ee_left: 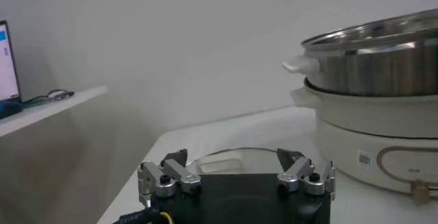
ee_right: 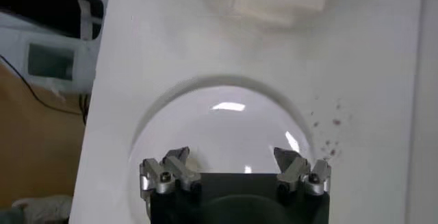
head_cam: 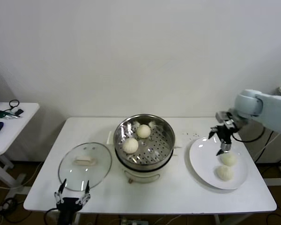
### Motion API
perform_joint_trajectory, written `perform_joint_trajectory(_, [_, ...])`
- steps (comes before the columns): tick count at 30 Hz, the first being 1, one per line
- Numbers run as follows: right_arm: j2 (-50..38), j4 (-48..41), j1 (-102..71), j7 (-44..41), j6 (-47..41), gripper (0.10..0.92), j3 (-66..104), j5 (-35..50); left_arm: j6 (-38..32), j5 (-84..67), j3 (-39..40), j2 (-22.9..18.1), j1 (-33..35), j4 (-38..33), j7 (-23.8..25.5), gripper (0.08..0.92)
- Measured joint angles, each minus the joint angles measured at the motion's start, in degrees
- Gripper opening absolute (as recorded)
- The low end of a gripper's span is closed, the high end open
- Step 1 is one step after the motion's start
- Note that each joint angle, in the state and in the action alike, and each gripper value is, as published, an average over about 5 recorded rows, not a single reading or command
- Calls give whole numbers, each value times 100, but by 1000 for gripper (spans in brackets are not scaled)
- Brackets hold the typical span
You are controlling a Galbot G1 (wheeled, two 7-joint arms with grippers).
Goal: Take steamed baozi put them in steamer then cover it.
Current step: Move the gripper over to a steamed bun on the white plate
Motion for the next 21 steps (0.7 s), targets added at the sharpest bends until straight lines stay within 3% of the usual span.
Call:
perform_joint_trajectory(9, [-300, -278, -1189, 10, 122, 823, 852, -789, 19, 169, 40, -93, -69, -3, -6, 823])
perform_joint_trajectory(21, [-243, -635, -2138, 75, 167, 823, 1493, -1204, 1, 129, -24, -96, -81, 104, -15, 823])
